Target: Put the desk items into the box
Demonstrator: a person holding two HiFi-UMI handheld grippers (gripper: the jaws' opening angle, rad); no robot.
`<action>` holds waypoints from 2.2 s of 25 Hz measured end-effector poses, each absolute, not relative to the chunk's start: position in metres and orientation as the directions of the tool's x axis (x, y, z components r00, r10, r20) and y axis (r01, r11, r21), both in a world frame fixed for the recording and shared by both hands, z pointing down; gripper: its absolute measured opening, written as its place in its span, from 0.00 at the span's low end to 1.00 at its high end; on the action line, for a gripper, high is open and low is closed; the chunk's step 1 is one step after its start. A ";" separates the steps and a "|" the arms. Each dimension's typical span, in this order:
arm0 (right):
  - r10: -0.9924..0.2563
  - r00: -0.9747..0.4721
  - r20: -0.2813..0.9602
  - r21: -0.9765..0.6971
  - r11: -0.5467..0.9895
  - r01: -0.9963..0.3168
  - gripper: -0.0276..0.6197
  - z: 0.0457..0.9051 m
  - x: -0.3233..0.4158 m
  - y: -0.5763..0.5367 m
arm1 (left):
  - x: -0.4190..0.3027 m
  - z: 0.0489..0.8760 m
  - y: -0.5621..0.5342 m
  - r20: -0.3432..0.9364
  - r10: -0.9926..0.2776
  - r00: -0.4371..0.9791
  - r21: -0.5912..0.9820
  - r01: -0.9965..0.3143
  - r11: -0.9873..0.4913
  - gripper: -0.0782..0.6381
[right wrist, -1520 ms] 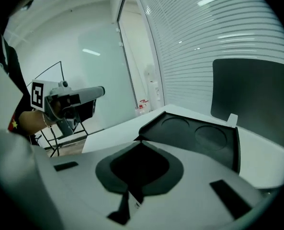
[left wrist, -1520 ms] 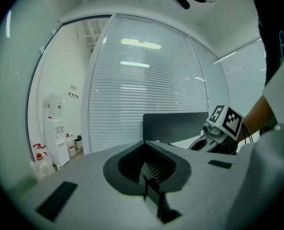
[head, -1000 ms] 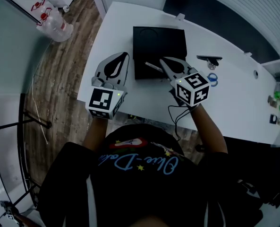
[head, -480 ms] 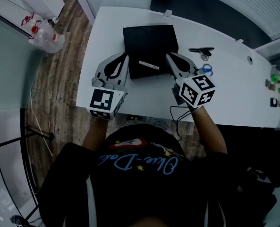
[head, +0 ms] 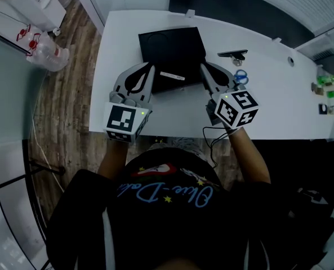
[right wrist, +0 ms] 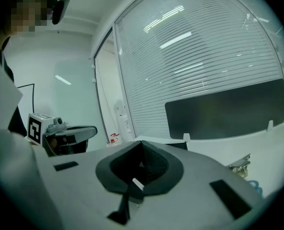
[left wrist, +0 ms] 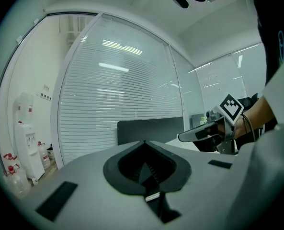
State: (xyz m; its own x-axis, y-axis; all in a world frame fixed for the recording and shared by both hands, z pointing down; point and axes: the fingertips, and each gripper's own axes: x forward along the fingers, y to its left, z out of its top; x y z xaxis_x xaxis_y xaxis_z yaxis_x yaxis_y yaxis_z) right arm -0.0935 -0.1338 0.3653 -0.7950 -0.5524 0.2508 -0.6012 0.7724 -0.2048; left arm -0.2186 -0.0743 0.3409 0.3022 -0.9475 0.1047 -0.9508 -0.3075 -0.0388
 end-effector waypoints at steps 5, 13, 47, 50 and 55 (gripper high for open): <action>-0.570 -0.782 0.252 -0.203 0.759 -0.619 0.06 0.363 -0.088 -0.133 | -0.215 0.341 -0.077 0.092 -0.941 0.325 -0.019 -0.945 -0.328 0.12; -0.592 -0.765 0.253 -0.193 0.744 -0.639 0.06 0.365 -0.076 -0.136 | -0.213 0.338 -0.083 0.074 -0.944 0.322 -0.017 -0.946 -0.324 0.12; -0.650 -0.701 0.294 -0.165 0.687 -0.707 0.06 0.391 0.068 -0.222 | -0.096 0.339 -0.155 0.105 -0.944 0.314 -0.028 -0.948 -0.318 0.12; -0.639 -0.711 0.294 -0.149 0.704 -0.695 0.06 0.392 0.074 -0.227 | -0.089 0.339 -0.155 0.108 -0.949 0.295 -0.032 -0.953 -0.300 0.12; -0.617 -0.728 0.297 -0.157 0.721 -0.675 0.10 0.396 0.088 -0.230 | -0.073 0.339 -0.153 0.127 -0.954 0.271 -0.045 -0.959 -0.279 0.12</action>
